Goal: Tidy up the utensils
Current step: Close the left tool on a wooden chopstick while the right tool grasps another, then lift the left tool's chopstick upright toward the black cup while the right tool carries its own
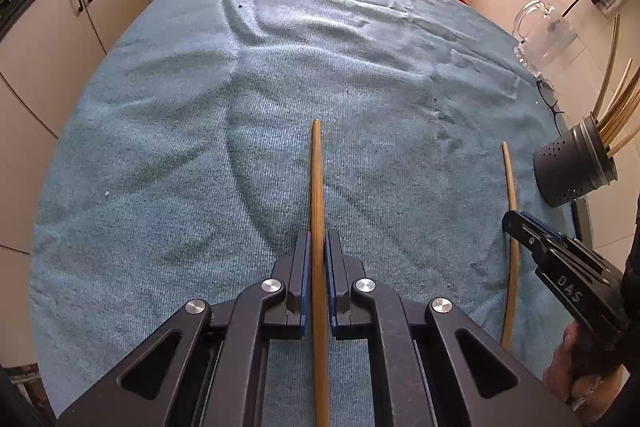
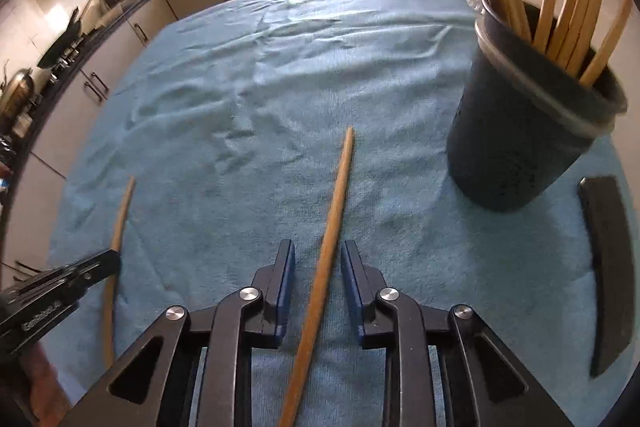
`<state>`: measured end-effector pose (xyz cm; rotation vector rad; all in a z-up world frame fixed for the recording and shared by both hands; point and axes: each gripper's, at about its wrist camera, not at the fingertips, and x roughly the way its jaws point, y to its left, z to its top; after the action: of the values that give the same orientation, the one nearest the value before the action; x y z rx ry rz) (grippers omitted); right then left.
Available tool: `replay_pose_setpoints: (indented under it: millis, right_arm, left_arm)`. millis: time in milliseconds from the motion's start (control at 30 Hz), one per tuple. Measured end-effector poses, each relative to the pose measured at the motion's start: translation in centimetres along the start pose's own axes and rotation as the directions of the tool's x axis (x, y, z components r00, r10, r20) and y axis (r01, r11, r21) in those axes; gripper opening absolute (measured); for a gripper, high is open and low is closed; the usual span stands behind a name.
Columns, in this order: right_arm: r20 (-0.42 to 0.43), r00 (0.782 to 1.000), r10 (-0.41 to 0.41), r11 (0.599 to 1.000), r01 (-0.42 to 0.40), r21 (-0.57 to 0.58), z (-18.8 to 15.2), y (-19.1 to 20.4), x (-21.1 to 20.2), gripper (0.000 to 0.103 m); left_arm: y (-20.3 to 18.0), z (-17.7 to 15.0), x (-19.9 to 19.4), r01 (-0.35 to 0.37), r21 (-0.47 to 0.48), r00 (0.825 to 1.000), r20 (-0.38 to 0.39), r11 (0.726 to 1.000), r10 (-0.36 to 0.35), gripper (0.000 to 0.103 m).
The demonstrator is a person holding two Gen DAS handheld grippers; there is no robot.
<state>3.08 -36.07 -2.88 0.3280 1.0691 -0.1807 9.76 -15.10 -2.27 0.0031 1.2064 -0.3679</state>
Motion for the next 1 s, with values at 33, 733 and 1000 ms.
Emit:
replay_pose_setpoints:
  millis: [33,733,1000]
  right_arm:
    - [0.003,1.000,-0.026,1.000,0.026,-0.016,0.1,0.2,0.1,0.016]
    - [0.468,0.852,0.236,0.972,-0.218,-0.093,-3.2,1.2,-13.7,0.008]
    - [0.540,0.810,0.229,0.972,-0.218,-0.085,-4.9,0.6,-16.4,0.008]
  left_arm:
    - [-0.1,0.1,0.0,-0.002,0.002,1.000,0.003,1.000,0.002,0.007]
    - [-2.8,-1.6,-11.4,0.101,0.103,0.930,0.345,0.990,-0.131,0.006]
    - [-3.5,-2.4,-13.2,0.095,0.126,0.916,0.378,0.987,-0.136,0.006]
